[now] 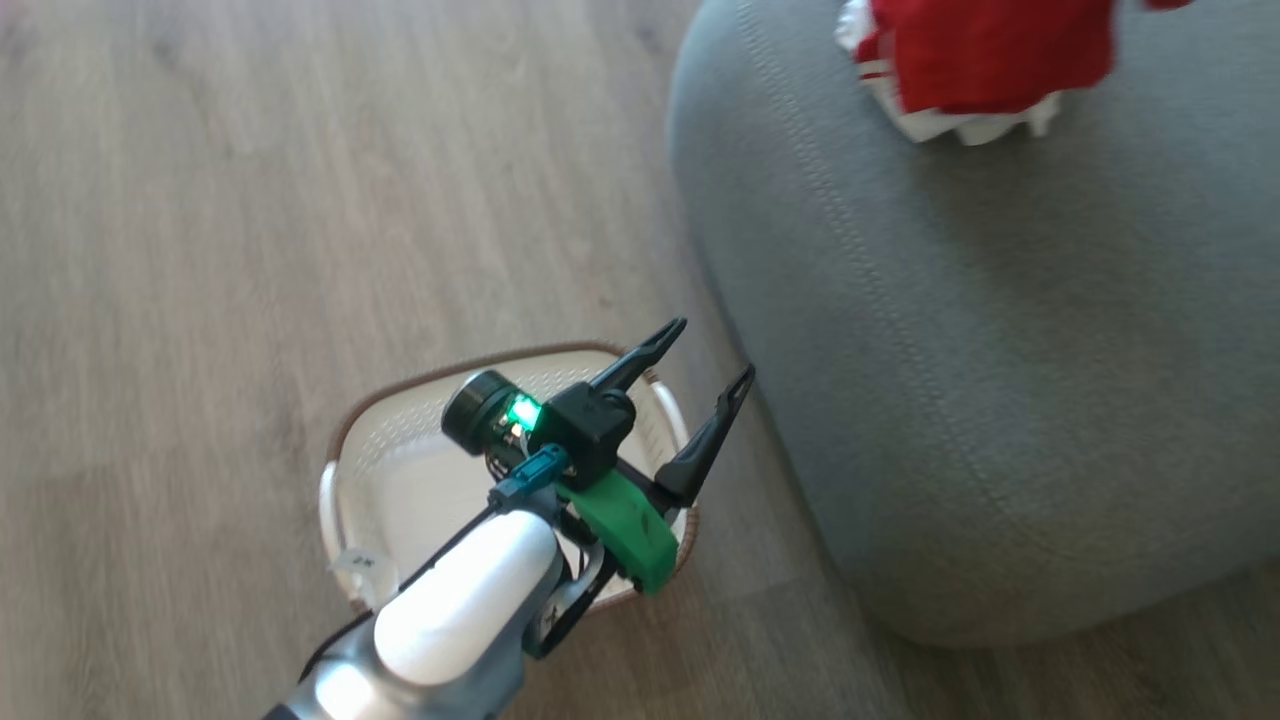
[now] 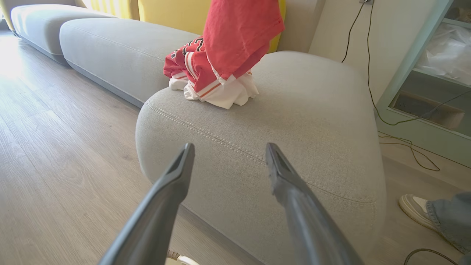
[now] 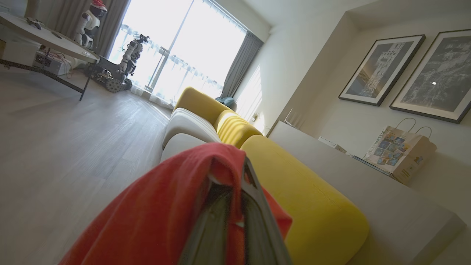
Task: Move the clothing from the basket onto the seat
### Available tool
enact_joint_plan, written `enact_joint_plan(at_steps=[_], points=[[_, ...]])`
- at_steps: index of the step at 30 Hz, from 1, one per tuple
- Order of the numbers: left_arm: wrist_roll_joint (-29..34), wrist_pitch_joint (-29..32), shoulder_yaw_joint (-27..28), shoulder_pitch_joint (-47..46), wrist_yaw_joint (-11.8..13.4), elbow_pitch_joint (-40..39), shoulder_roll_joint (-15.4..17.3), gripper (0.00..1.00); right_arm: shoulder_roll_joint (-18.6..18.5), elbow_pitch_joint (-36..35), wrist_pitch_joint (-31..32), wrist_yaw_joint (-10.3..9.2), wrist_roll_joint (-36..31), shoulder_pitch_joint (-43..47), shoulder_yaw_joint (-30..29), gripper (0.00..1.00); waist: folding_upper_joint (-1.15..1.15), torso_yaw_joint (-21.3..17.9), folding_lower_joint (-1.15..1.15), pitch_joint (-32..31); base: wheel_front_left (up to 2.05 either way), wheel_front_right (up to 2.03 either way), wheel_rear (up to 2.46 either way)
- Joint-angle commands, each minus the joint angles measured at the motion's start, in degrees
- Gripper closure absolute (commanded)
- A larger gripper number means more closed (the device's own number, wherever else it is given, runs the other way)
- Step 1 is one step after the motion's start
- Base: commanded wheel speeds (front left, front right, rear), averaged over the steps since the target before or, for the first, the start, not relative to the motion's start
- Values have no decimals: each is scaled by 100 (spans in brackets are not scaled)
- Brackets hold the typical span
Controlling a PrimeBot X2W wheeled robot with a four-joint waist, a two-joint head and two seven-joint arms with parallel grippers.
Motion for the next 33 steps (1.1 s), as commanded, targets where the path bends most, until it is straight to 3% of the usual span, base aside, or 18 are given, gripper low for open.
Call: enact_joint_plan(at_steps=[1,10,17,28,30,31,33], points=[[77,26,142,-307,25,-269,86,0,-204,126,96,-3,-91,-371,-66,100,0,368,0,323,0,0,0],[280,95,98,-685,97,-672,135,0,-500,1379,260,-3,-677,-689,-601,100,0,890,0,898,0,0,0],[351,98,19,-852,92,-749,103,0,-128,2287,-10,-3,-1300,-421,-1330,100,0,1213,0,1165,0,0,0],[305,25,-47,-805,119,-710,102,0,273,3124,153,-3,-2176,-206,-1896,100,0,1414,0,1173,0,0,0],[293,17,-42,-811,129,-696,109,0,345,3242,175,-3,-2222,-221,-1918,47,0,1399,0,1184,0,0,0],[286,15,-39,-814,133,-688,111,0,389,3322,171,-3,-2221,-232,-1904,1,0,1388,0,1187,0,0,0],[273,15,-23,-815,156,-684,135,0,503,3519,155,-3,-2206,-263,-1787,0,0,1323,0,1192,0,0,0]])
